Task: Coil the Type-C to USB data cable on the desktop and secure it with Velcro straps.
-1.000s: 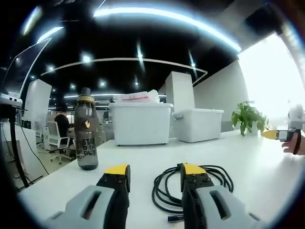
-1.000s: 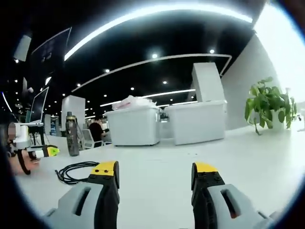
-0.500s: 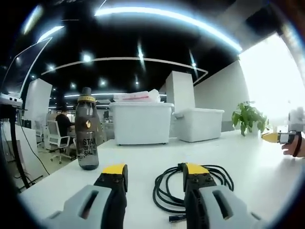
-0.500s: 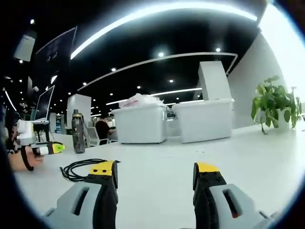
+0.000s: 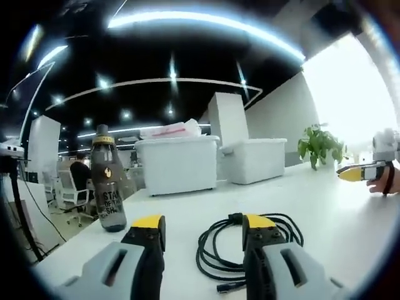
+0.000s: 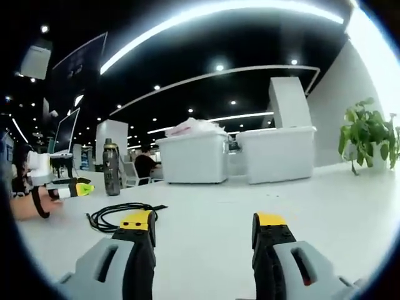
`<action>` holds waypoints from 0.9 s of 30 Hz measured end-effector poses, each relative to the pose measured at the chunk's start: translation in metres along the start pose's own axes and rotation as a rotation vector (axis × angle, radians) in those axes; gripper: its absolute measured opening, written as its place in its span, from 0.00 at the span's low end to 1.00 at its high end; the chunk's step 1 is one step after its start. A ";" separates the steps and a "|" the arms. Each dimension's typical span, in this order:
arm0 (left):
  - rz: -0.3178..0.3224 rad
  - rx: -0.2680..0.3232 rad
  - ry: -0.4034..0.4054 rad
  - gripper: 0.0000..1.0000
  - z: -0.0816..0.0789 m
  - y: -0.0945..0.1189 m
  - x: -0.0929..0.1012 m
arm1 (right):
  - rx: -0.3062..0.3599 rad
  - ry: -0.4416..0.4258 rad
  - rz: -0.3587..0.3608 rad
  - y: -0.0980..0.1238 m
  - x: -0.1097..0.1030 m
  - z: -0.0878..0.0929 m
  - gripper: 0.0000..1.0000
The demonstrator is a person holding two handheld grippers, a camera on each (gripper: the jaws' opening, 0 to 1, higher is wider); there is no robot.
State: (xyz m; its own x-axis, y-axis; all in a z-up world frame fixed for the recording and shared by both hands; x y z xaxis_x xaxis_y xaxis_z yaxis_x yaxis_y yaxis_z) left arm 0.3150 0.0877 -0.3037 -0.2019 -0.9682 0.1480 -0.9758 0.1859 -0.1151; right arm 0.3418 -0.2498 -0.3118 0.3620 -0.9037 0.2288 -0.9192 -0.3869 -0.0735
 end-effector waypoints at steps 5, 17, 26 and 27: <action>0.001 0.000 -0.006 0.51 0.002 -0.002 0.000 | 0.007 -0.011 -0.002 0.001 0.001 -0.001 0.62; -0.015 -0.017 0.043 0.51 0.002 -0.002 -0.006 | 0.012 -0.033 0.052 0.005 0.011 -0.004 0.61; 0.003 -0.011 0.044 0.51 0.001 0.000 0.001 | 0.003 -0.033 0.055 0.005 0.011 -0.003 0.61; 0.005 -0.009 0.041 0.51 0.000 0.000 0.001 | 0.003 -0.028 0.054 0.005 0.011 -0.003 0.61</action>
State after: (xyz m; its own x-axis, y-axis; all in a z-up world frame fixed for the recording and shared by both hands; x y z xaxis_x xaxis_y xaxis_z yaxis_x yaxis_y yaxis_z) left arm 0.3148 0.0863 -0.3037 -0.2095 -0.9595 0.1881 -0.9755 0.1920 -0.1072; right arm 0.3410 -0.2610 -0.3069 0.3159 -0.9280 0.1974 -0.9371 -0.3377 -0.0881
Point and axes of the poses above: the point that each gripper's makers call its tool centre point, and the gripper's own axes: y roughly backward along the fingers, x roughly to its right, z roughly out of its underside, the point moved 4 cm from there along y, roughly backward along the fingers, and after that the axes turned 15 degrees about y, right-handed, at the moved point
